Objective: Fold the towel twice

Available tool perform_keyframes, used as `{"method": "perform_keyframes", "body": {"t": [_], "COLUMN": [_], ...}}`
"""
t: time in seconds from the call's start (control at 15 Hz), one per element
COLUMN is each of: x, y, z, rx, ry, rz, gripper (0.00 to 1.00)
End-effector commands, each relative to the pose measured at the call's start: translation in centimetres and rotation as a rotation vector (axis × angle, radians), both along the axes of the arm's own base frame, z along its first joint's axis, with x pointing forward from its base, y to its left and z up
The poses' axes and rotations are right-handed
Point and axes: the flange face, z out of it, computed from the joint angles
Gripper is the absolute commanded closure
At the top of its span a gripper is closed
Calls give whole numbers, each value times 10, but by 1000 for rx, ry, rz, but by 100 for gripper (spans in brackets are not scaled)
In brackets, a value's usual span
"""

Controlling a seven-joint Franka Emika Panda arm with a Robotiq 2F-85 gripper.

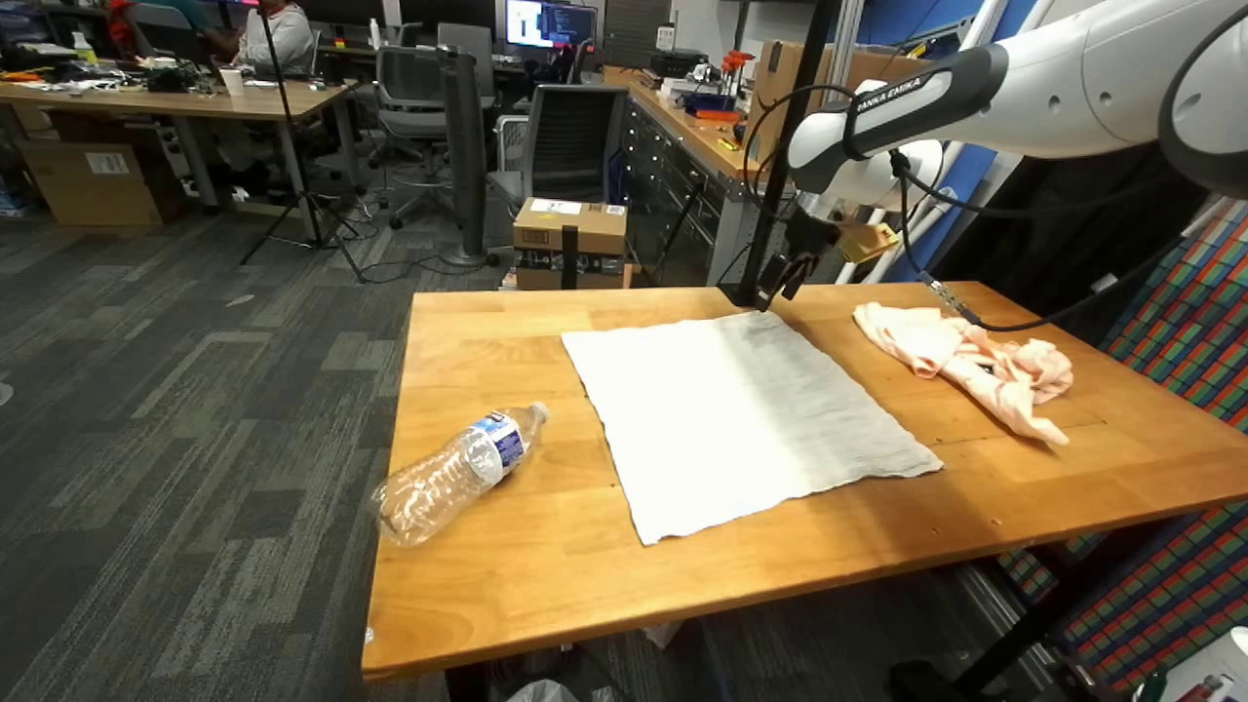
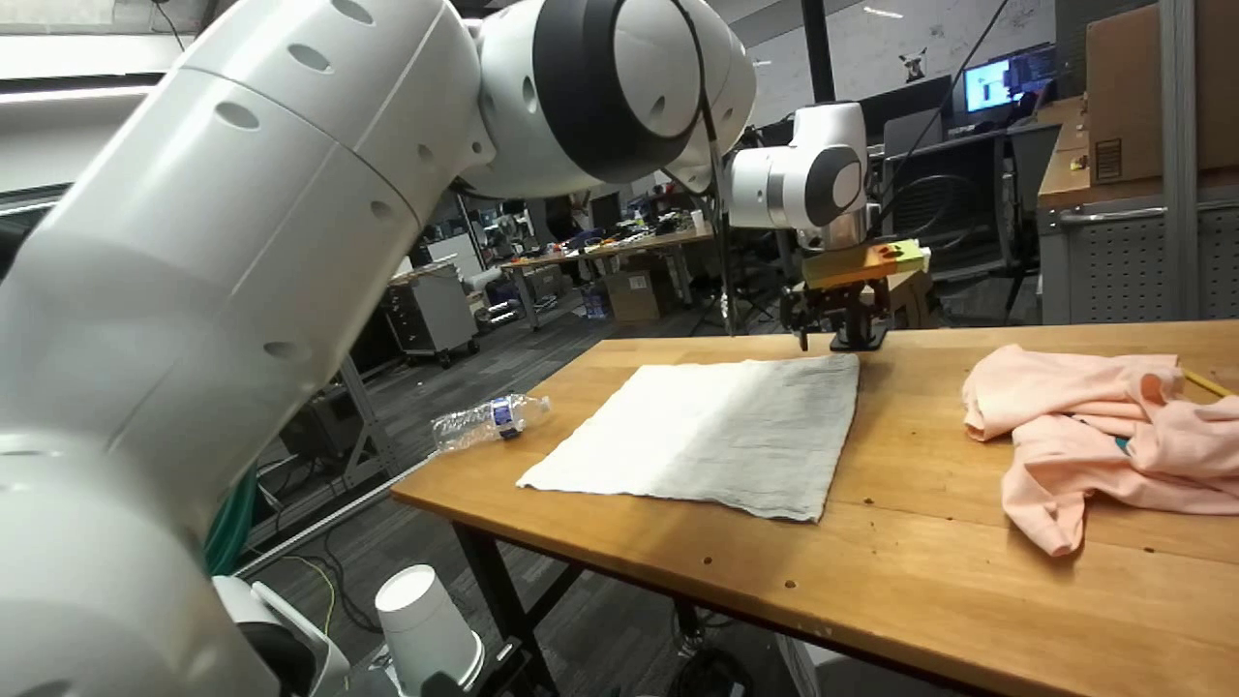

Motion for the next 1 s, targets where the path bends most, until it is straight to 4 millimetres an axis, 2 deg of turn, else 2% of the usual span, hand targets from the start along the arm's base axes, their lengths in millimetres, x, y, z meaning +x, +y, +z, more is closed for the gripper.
{"method": "perform_keyframes", "body": {"t": [0.0, 0.93], "x": [7, 3], "y": [-1, 11], "z": [-5, -35], "rx": [-28, -48], "ry": [20, 106], "rz": [37, 80], "gripper": [0, 0]}}
